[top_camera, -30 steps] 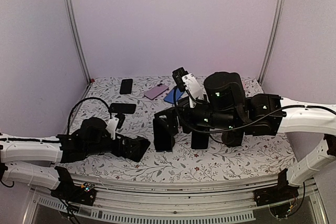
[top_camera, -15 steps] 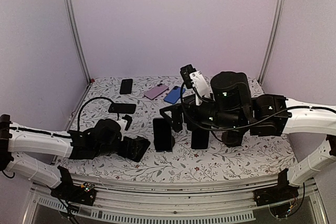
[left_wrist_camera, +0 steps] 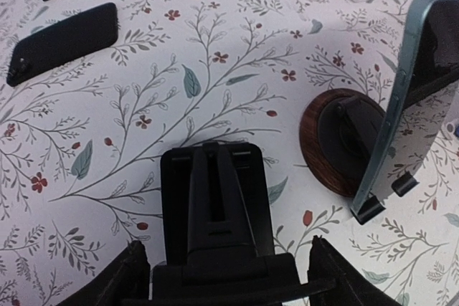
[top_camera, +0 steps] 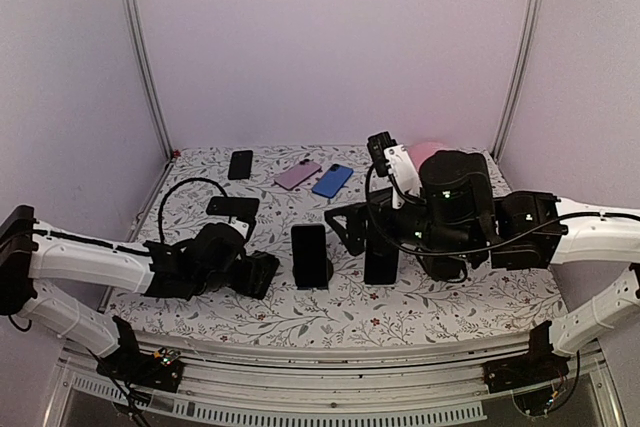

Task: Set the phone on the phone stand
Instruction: Move the phone stand to the center of the board.

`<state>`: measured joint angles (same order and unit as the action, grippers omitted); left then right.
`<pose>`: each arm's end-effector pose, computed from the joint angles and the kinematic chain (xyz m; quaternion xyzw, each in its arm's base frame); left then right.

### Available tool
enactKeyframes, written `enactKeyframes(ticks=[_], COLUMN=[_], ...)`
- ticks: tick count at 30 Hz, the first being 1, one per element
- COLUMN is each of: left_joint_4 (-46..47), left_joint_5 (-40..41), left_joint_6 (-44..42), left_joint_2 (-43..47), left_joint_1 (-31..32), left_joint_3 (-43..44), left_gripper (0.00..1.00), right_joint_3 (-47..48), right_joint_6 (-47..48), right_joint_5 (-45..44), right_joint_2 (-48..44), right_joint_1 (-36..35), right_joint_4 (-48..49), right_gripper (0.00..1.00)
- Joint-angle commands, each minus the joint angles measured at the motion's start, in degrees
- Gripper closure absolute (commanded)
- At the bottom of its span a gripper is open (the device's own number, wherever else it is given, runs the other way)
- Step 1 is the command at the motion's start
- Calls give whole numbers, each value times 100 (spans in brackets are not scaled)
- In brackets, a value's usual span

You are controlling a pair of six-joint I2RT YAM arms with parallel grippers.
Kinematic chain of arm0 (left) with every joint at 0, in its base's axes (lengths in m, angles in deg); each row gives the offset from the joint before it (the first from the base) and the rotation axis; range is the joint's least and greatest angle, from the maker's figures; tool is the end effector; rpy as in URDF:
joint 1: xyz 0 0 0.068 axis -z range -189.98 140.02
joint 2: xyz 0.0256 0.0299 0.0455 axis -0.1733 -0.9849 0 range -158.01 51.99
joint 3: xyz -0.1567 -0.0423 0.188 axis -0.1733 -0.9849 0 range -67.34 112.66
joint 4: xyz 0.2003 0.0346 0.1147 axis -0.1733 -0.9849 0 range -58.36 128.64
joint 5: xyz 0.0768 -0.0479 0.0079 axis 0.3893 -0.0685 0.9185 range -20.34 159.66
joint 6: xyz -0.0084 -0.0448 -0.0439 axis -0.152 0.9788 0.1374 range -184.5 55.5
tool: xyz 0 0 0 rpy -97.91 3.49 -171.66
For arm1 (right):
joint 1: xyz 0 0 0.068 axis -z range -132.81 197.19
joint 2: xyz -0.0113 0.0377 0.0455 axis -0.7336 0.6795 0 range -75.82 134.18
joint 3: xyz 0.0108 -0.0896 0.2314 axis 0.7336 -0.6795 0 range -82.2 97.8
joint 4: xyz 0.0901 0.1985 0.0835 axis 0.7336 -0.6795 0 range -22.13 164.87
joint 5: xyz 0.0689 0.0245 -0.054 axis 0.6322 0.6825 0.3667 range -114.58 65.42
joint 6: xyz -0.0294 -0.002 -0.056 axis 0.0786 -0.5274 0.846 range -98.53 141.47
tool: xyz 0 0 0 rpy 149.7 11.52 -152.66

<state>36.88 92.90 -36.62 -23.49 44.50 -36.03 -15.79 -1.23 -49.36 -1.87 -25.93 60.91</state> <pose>0.1542 -0.1830 0.1526 0.1353 0.9010 -0.1015 0.3995 0.1022 0.2667 0.3309 -0.2347 0.7818 0.2891 0.5001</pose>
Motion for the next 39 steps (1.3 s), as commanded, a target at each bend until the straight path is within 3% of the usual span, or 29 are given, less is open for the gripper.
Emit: enactKeyframes(ticks=[1,8,17,29,37,39], left_joint_4=[-9,-111,-783,-878,-917,-967], left_joint_5=[672,650,587,387,338,347], left_joint_6=[-108,18,666,1185,1235,1240], left_joint_2=[-221,-728,-504,-728,-600,-541], left_joint_1=[-76,-346,-350,-313,-248,-227], left_joint_3=[382,773,871,976,920,941], left_gripper=[38,39,40,41,17,4], right_joint_3=[-308,-749,-977,-964,-955,-951], right_joint_6=[-311,-674,-815,-928,-929,-922], right_joint_5=[-221,-216,-188,-152,-131,-117], right_joint_2=[-288,-658,-892,-812,-786,-775], right_joint_1=[53,297,451,478,480,483], right_joint_4=[95,103,101,119,119,119], right_gripper=[1,1,1,1,1,1])
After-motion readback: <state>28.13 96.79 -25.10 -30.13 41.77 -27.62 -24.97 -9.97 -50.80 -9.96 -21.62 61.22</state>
